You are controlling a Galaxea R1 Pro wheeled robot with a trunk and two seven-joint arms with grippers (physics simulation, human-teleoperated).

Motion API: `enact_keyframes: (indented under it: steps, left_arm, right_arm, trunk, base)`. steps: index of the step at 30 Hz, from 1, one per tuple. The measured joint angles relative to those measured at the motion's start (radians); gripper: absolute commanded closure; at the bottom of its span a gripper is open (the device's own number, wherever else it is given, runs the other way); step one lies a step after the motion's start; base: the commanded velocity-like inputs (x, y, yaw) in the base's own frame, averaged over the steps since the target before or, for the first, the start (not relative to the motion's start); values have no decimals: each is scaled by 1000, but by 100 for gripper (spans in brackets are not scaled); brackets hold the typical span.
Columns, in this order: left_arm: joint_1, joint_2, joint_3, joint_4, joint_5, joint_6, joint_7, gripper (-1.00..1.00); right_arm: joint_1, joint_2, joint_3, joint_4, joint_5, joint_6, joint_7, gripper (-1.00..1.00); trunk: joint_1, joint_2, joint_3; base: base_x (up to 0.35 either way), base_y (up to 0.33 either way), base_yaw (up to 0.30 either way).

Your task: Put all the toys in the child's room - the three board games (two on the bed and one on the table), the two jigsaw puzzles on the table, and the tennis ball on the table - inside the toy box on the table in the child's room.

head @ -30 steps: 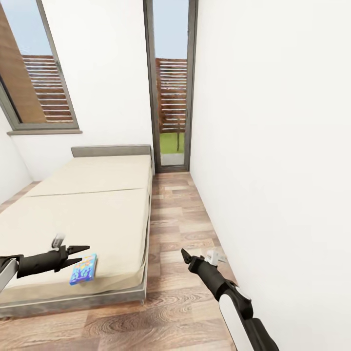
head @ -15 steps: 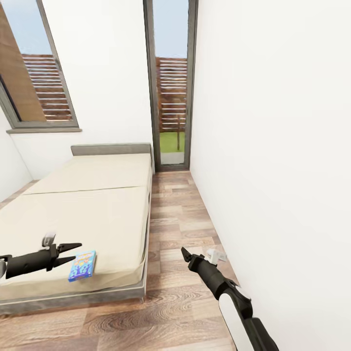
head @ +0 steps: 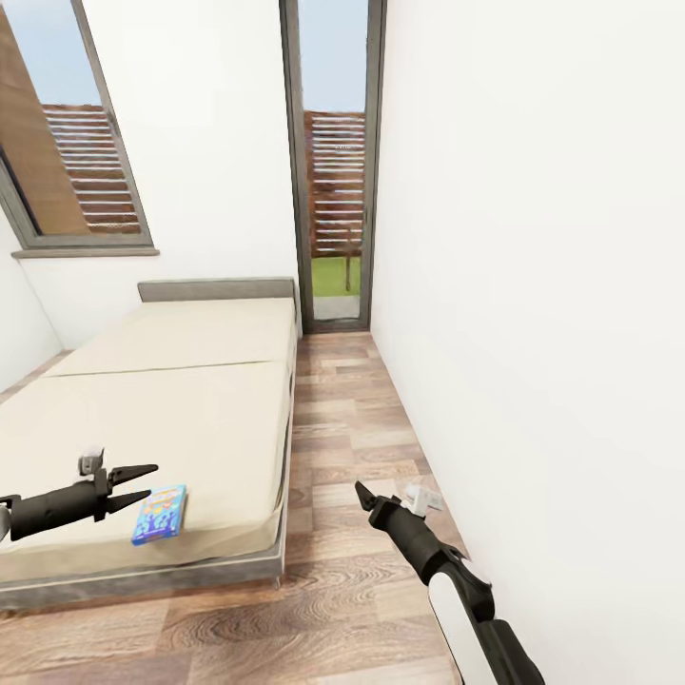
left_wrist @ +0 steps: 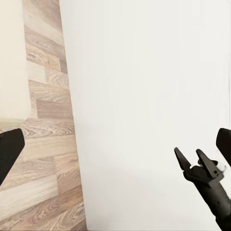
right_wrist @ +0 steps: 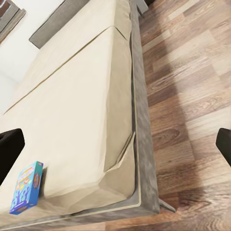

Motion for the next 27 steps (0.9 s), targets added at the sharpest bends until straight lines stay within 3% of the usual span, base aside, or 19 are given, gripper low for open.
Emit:
enact_keyframes:
  steps: [27]
  left_arm:
    - [0,5,21,41,3,2,-25,-100]
  right_arm:
    - [0,0,-1,2,-1,-1,2,-100]
  trunk:
    - [104,-189,-85]
  base:
    - [0,0,0]
